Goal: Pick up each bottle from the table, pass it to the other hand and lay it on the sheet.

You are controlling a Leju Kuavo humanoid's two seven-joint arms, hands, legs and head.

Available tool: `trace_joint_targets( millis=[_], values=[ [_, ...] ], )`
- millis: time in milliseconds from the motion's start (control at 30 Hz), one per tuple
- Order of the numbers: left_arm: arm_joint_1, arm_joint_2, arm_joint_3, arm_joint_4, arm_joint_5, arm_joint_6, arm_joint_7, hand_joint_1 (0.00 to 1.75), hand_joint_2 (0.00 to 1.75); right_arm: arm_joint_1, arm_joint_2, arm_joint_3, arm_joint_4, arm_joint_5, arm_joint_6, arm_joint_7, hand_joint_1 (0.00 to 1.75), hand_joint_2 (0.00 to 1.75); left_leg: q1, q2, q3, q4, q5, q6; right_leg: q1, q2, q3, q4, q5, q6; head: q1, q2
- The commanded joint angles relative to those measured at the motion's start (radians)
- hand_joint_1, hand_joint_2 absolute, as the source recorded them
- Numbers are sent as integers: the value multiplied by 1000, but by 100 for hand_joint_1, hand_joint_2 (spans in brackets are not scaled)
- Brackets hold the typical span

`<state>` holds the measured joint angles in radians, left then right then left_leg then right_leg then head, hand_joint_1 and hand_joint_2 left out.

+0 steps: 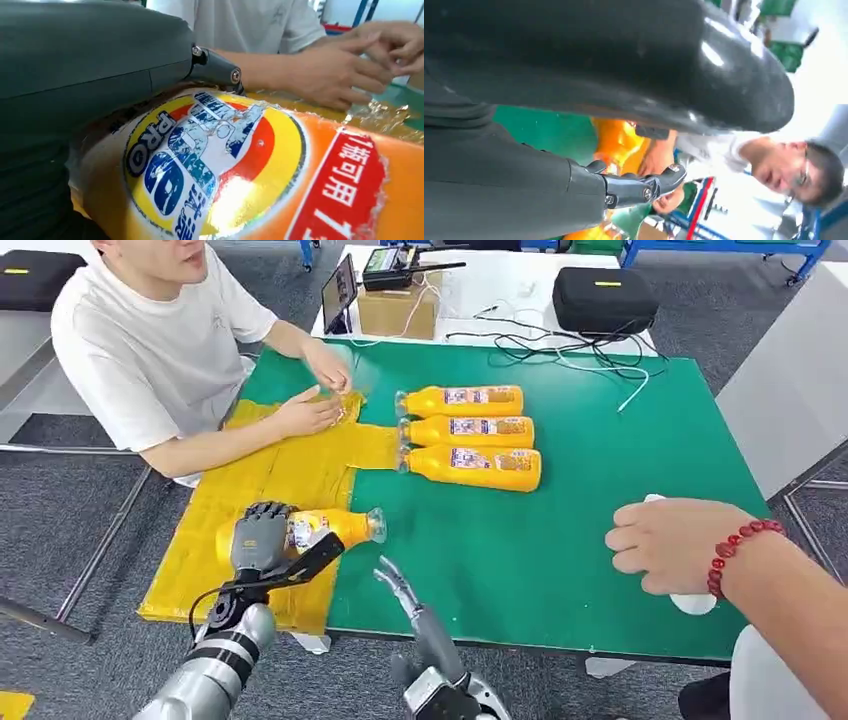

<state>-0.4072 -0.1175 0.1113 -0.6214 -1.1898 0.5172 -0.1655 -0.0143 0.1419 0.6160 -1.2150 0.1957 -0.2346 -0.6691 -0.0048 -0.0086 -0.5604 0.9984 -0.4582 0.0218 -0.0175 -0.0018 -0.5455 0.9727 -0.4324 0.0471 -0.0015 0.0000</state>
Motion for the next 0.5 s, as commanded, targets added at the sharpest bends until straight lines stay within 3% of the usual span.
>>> trace_joint_targets(
  millis=[33,67,133,400,500],
  values=[
    [-15,79,-110,156,22,-161,43,58,175,19,12,-96,-47,-26,-11,17,0,0,1,3,1,-1,2,-2,1,3,0,0,2,-2,0,0],
    [-12,83,-121,148,32,-191,28,23,175,19,14,-100,-48,-28,-10,18,0,0,1,3,3,-1,1,-1,1,3,2,0,1,-2,0,0],
    [-2,99,-150,126,61,-266,4,0,175,15,18,-113,-45,-34,-3,20,0,0,0,3,5,-2,1,-2,0,3,4,0,2,-2,0,0],
    [17,110,-170,85,125,-329,-51,0,175,5,20,-117,-35,-32,5,19,0,0,0,3,9,-2,4,-3,0,2,7,0,4,-4,0,0],
    [63,91,-187,-29,307,-372,-159,0,175,7,20,-125,-33,-30,10,15,0,0,1,4,7,-2,4,-4,1,4,6,-1,5,-5,0,0]
  ],
)
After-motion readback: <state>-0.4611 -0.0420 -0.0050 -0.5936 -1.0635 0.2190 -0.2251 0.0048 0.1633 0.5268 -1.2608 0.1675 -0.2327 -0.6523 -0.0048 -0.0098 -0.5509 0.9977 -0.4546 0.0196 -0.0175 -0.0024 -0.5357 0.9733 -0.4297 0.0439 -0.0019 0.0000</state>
